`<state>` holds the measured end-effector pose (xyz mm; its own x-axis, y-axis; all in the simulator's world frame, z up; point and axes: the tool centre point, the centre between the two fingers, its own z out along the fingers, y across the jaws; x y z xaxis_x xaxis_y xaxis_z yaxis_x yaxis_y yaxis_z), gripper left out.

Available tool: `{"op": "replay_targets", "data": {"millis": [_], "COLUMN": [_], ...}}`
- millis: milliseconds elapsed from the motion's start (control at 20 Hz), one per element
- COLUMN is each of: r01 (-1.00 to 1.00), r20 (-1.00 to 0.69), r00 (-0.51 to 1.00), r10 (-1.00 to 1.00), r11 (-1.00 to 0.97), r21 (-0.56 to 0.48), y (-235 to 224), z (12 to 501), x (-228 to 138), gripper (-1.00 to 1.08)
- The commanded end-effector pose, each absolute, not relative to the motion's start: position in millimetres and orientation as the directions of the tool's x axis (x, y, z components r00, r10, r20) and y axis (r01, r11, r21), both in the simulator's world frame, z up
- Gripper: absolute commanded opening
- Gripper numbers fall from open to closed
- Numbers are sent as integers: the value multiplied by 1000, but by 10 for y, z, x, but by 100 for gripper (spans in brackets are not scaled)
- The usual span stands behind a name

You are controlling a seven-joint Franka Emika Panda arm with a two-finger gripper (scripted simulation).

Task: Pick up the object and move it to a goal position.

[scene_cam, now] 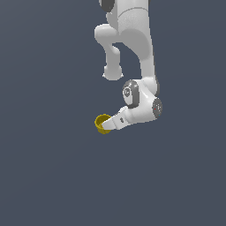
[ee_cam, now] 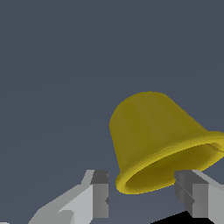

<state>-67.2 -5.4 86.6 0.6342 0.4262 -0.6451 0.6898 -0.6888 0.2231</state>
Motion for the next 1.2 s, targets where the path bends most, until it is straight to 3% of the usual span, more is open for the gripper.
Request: {"op": "replay_targets", "data": {"millis": [0, 400, 750, 800, 1150], "r01": [749, 851, 873, 873, 873], "r20": [-700, -796, -817, -817, -817], "r00": [565, 416, 377, 377, 377], "r10": [437, 440, 436, 436, 436], "r11": [-627, -496, -461, -461, -461], "r21": [213, 172, 158, 158, 158], "y": [-96, -200, -237, -237, -237], "z": [819, 737, 720, 720, 720], "x": [-749, -914, -958, -958, -958], "gripper": [28, 28, 28, -100, -100]}}
